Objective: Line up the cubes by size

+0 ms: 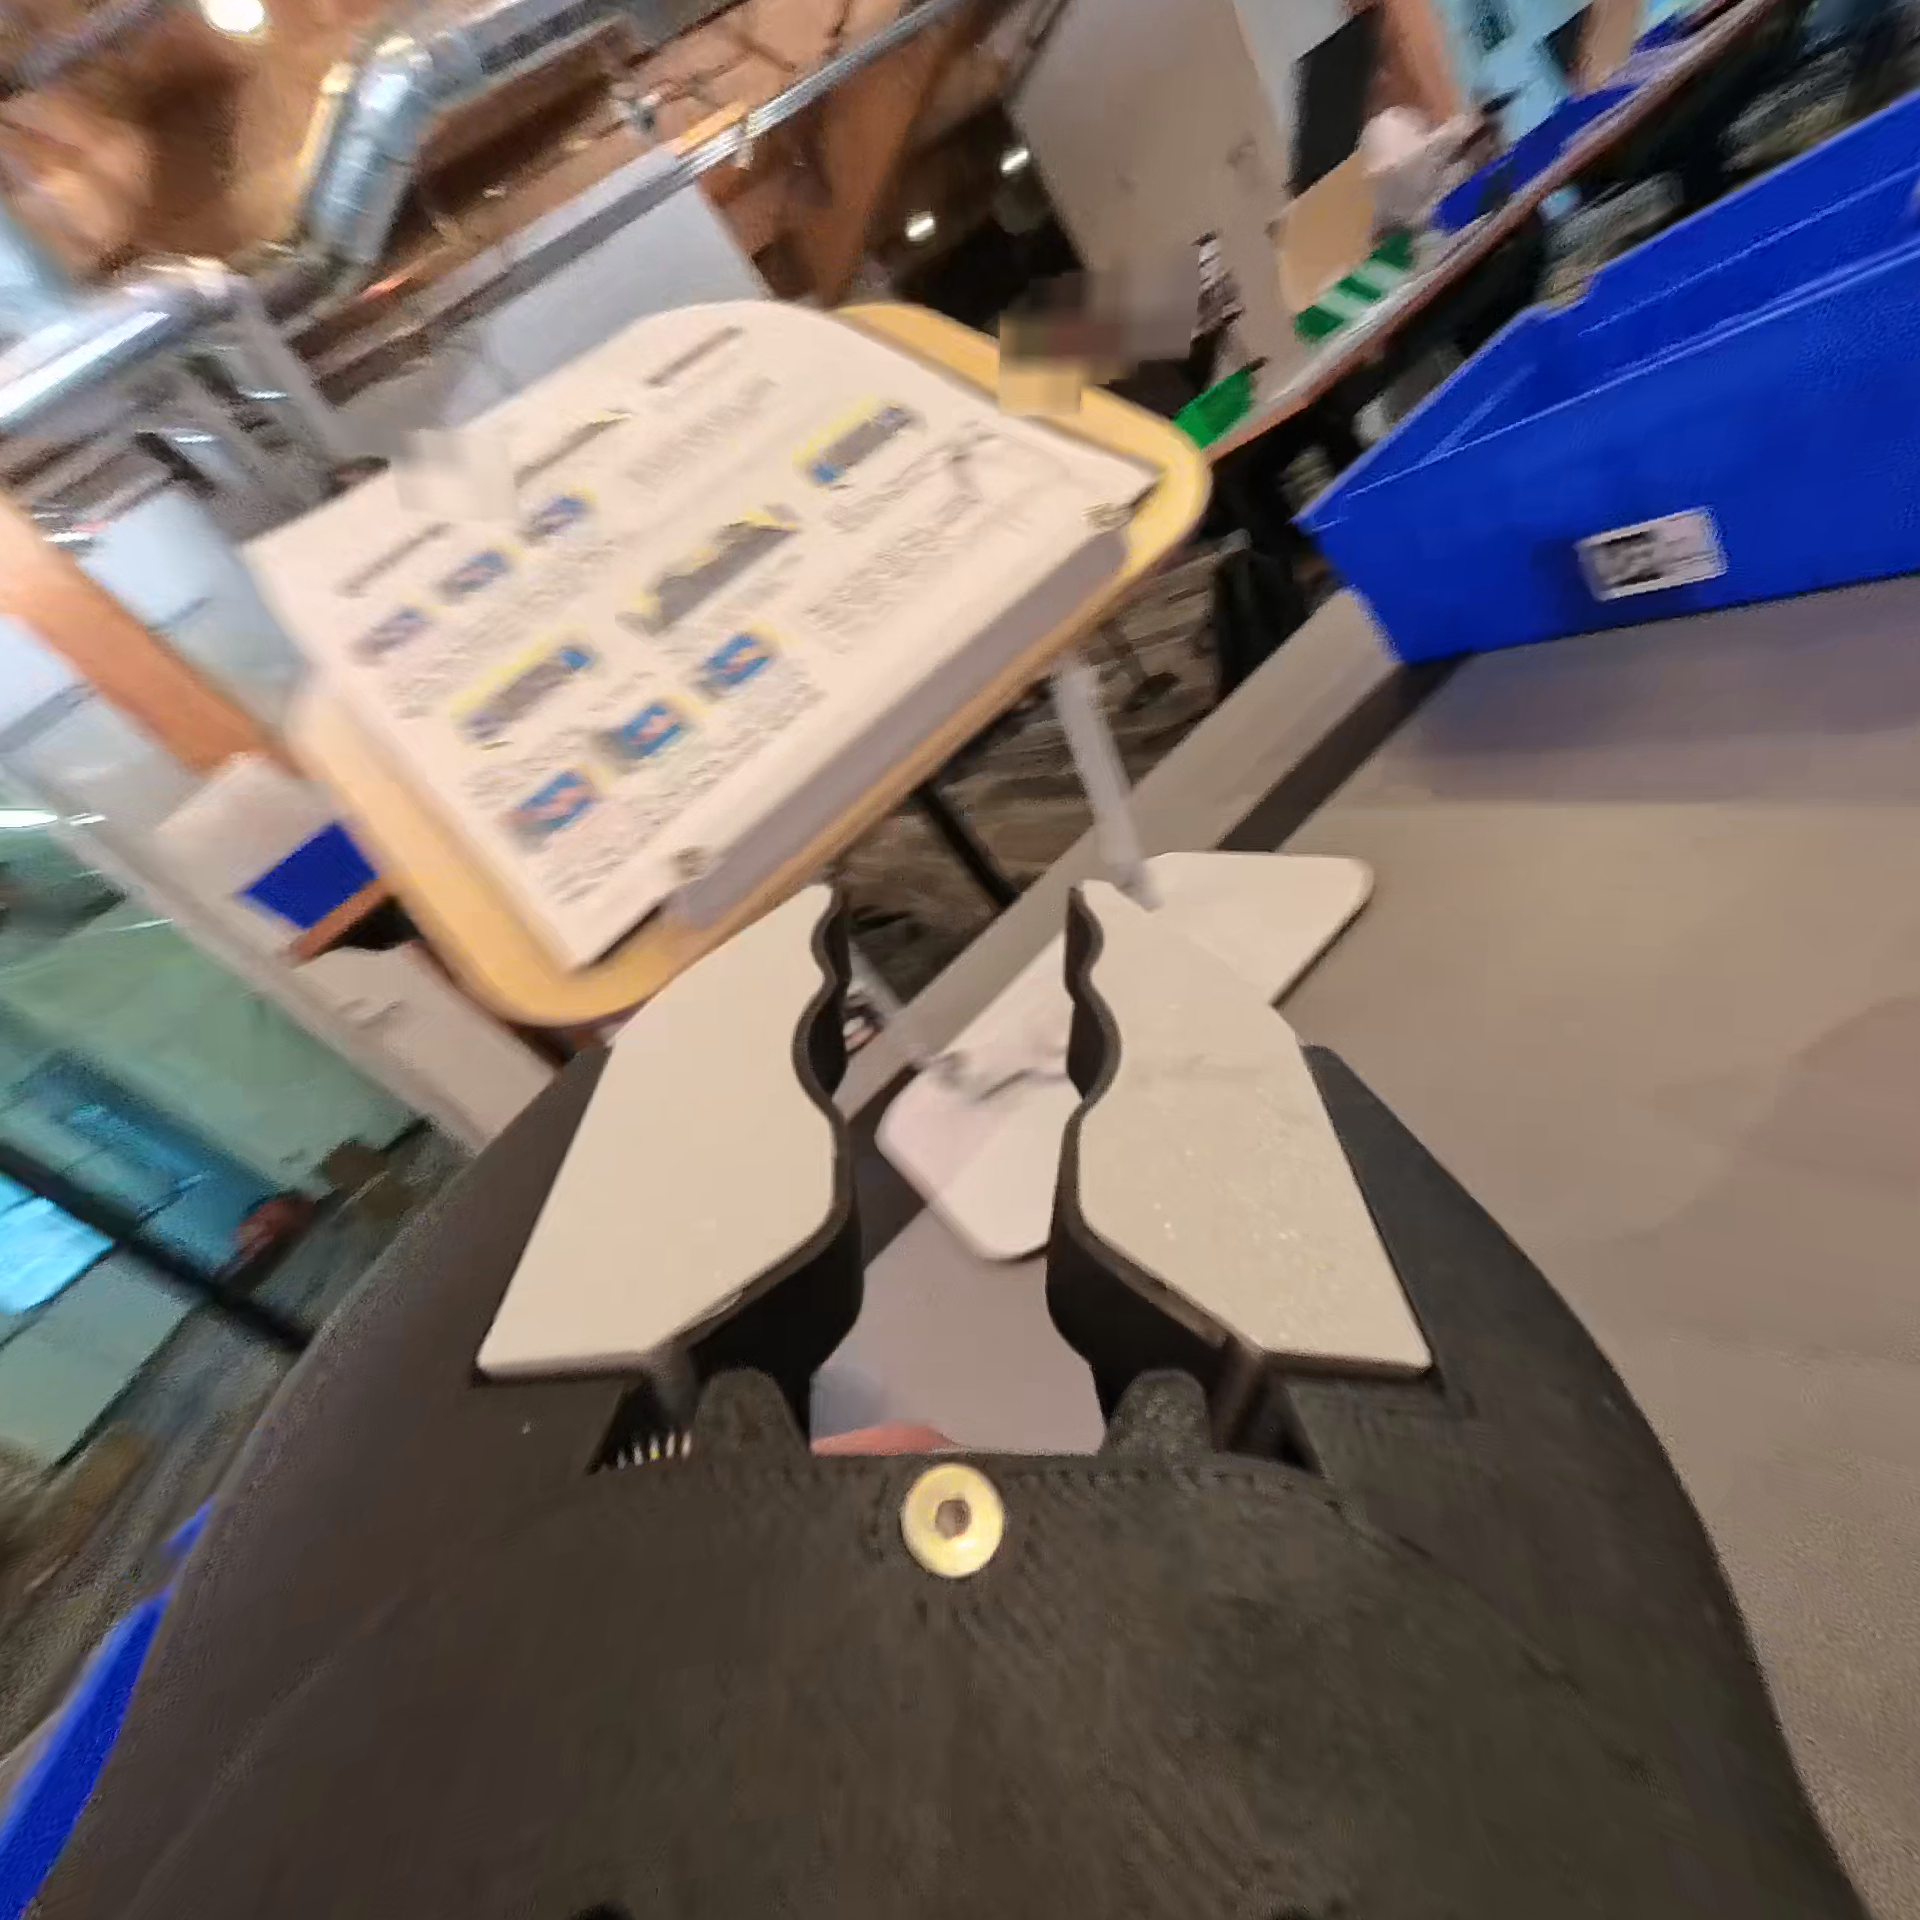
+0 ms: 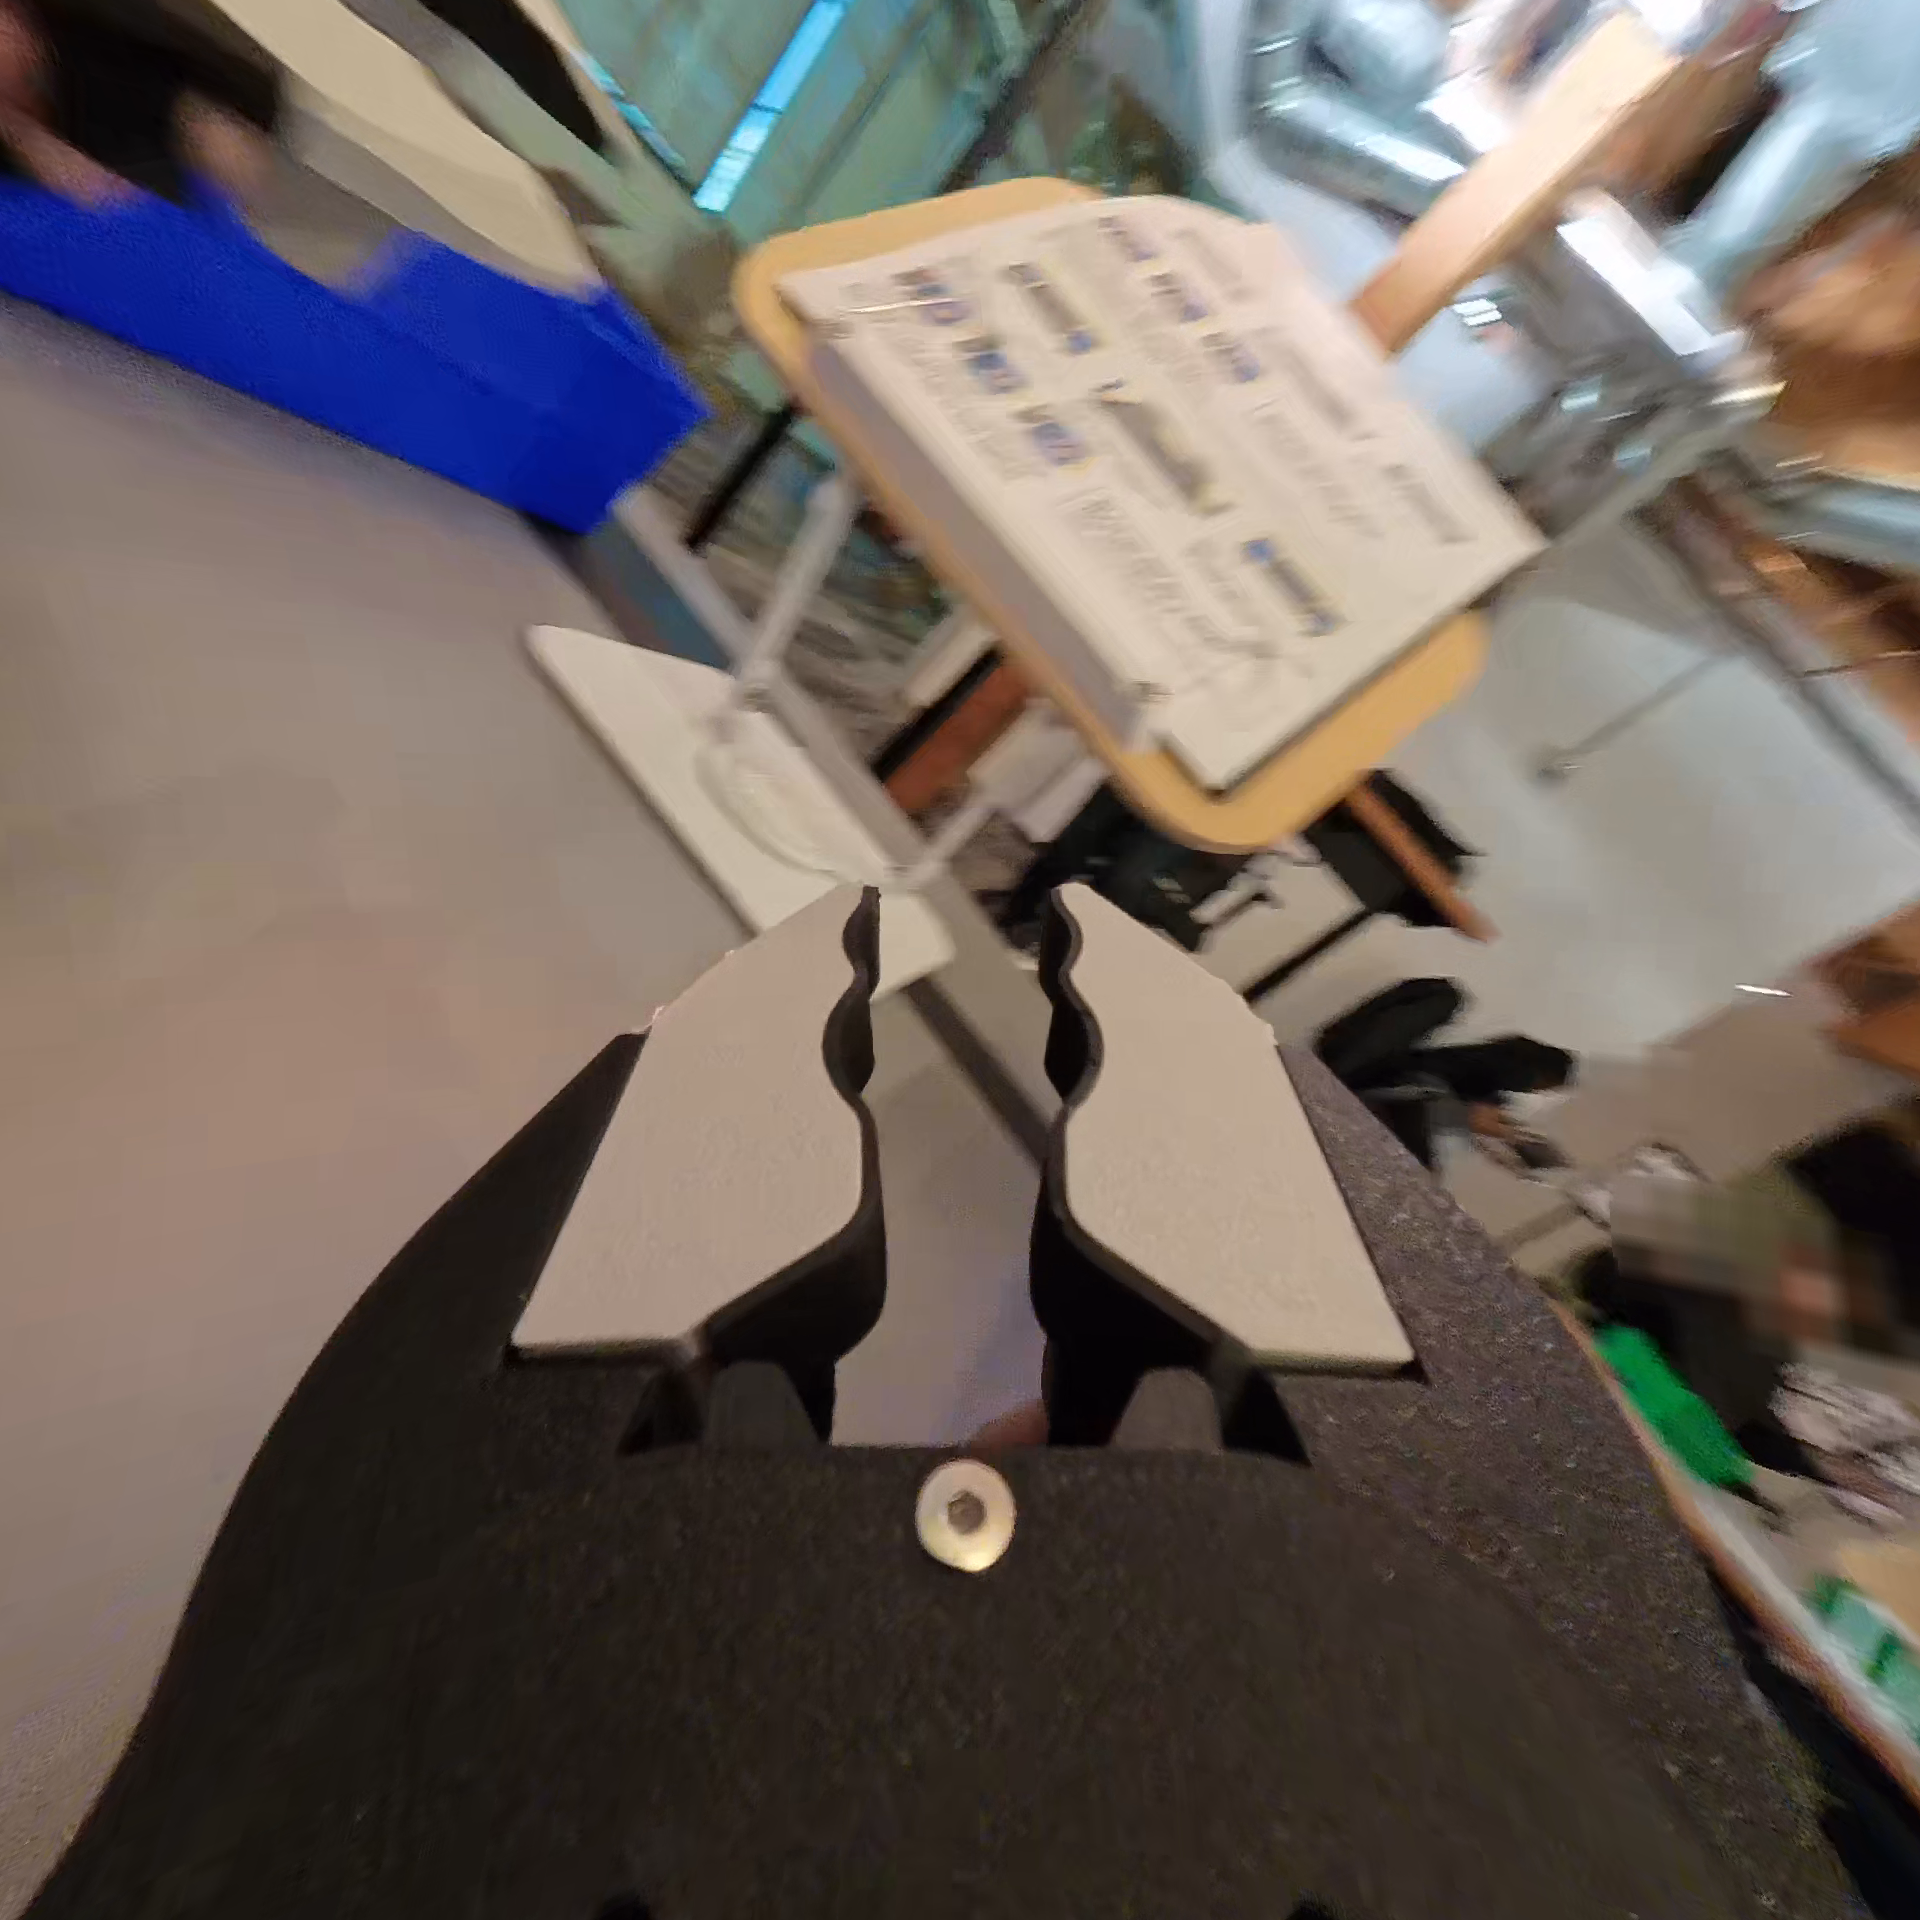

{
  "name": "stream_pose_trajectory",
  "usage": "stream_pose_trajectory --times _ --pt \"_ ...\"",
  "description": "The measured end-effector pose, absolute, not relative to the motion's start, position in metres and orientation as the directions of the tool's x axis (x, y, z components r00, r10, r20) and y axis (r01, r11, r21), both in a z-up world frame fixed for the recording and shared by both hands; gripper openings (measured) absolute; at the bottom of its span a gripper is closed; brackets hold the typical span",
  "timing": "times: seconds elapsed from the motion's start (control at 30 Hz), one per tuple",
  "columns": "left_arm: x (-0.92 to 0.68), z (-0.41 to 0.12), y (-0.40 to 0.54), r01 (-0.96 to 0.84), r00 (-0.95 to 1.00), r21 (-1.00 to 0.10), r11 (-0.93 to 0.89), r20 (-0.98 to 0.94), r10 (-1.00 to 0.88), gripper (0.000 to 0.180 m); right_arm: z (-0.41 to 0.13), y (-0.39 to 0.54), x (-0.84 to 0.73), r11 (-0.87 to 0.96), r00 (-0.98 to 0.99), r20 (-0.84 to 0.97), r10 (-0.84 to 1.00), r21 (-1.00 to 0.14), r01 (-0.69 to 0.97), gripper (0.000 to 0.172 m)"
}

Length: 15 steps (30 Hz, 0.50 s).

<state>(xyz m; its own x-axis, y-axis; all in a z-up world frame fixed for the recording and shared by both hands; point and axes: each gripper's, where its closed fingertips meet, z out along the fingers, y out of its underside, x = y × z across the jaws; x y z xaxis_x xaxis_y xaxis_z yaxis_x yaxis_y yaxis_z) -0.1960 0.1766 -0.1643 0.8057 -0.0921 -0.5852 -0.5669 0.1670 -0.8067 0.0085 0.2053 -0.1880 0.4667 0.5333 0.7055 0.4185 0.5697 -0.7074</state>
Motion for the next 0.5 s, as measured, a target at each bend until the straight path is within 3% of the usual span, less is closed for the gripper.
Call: stream_pose_trajectory --times 0.03,0.13,0.23,0.37,0.5 --pt "-0.214 -0.154 0.164 -0.58 0.807 -0.8 0.151 -0.59 -0.025 0.045 -0.173 0.212 0.025 0.579 0.521 0.717 0.463 -0.69 0.434 0.029" --pt "-0.285 -0.126 0.118 -0.57 0.817 -0.816 0.097 -0.549 0.179 0.052 -0.137 0.233 0.084 0.57 0.656 0.695 0.293 -0.678 0.464 0.029" --pt "-0.375 -0.118 0.076 -0.477 0.819 -0.879 0.012 -0.44 0.369 0.071 -0.12 0.263 0.157 0.487 0.764 0.624 0.166 -0.725 0.486 0.038" --pt "-0.485 -0.146 0.048 -0.214 0.809 -0.969 -0.123 -0.247 0.534 0.113 -0.132 0.306 0.242 0.313 0.849 0.521 0.092 -0.824 0.472 0.049" --pt "-0.538 -0.168 0.028 -0.046 0.774 -0.996 -0.076 -0.084 0.628 0.124 -0.159 0.336 0.29 0.179 0.905 0.42 0.069 -0.898 0.403 0.055"
